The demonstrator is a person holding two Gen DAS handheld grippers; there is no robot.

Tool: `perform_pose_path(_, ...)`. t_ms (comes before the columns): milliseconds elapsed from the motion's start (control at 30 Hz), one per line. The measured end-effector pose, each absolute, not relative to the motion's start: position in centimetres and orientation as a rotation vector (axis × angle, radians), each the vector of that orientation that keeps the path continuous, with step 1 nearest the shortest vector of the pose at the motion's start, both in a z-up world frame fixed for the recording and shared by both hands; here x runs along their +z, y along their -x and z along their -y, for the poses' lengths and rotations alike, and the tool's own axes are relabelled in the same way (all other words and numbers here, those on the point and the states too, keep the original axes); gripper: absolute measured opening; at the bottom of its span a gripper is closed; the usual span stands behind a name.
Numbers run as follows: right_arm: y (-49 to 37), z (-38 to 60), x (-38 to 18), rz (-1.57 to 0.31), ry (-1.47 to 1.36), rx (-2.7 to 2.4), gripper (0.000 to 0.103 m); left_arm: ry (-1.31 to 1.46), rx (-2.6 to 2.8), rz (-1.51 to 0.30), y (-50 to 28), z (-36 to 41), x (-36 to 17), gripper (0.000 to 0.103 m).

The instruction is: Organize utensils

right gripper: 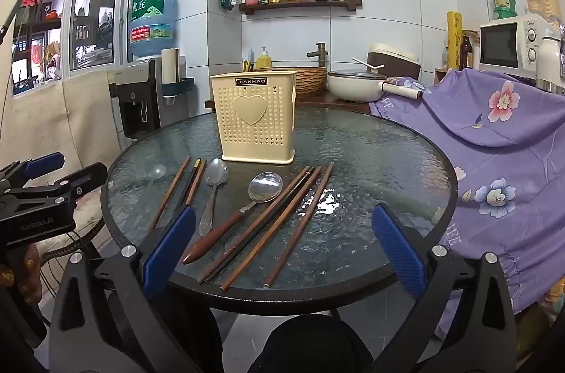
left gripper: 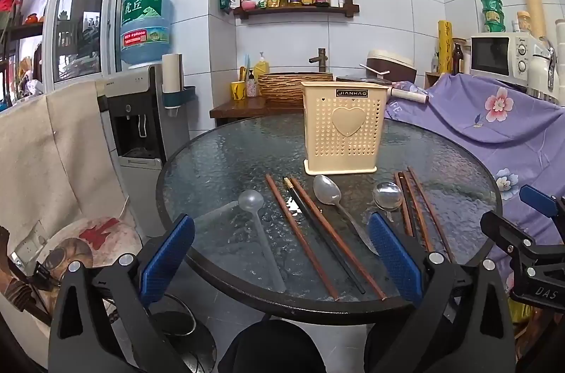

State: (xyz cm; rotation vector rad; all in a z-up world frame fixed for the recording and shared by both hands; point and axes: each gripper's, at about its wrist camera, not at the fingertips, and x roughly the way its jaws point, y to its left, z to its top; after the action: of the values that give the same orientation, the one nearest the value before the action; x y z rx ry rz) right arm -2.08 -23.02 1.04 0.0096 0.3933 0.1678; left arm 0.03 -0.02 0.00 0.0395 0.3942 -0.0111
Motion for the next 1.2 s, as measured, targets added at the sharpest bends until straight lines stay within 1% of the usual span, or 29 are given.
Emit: perform_pose_path(1200,1.81,23.38,0.83,-0.41,-0.022,0.147,0.098,-0.036,-0.016,-0.4,0.0,0.66,-0.68,0.097)
